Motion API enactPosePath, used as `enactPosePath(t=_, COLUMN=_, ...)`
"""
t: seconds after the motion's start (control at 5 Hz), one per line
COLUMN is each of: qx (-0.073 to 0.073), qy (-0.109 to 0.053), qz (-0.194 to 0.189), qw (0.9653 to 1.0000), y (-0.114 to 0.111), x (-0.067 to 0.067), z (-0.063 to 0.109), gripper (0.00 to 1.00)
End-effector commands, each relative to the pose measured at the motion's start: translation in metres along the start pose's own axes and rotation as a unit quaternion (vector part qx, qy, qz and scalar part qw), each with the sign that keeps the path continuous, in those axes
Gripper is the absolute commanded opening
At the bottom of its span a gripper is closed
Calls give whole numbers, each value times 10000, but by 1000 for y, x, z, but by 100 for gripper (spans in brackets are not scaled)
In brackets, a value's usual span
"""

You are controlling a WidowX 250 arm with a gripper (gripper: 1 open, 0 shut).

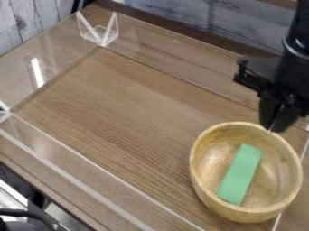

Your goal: Move green object from inside the wooden bowl to the table next to it

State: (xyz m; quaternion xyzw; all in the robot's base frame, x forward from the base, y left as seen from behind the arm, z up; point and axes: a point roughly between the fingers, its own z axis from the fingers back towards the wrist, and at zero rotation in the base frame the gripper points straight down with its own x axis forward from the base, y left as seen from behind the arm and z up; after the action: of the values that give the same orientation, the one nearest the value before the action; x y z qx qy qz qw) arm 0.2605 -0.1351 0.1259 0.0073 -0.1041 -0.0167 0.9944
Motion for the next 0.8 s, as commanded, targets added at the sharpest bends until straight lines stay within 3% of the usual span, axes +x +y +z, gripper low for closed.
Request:
enactPosePath(t=0.0, qx=-38, qy=-111, qz=15, qw=9999, y=-7, x=-1, z=2, gripper=100)
enactPosePath(t=0.6, qx=40, qy=142, qz=-48, qw=9999, y=-13, x=-37, z=-23, gripper=100)
